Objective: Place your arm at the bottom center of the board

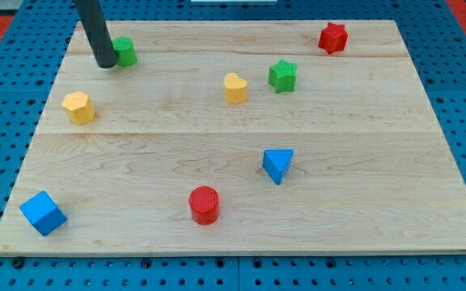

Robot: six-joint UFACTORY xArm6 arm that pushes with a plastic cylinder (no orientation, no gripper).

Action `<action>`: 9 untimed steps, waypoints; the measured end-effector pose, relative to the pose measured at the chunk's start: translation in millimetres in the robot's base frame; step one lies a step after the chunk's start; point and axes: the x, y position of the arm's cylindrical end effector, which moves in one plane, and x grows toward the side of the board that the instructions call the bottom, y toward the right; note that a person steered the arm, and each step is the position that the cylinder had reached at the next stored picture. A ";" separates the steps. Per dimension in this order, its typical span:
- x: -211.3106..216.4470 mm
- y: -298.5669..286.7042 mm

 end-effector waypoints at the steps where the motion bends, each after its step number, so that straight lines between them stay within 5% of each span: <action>1: -7.0 8.6; 3: 19.6 63.6; 5: 114.8 77.4; 7: 132.4 89.8; 9: 180.9 211.8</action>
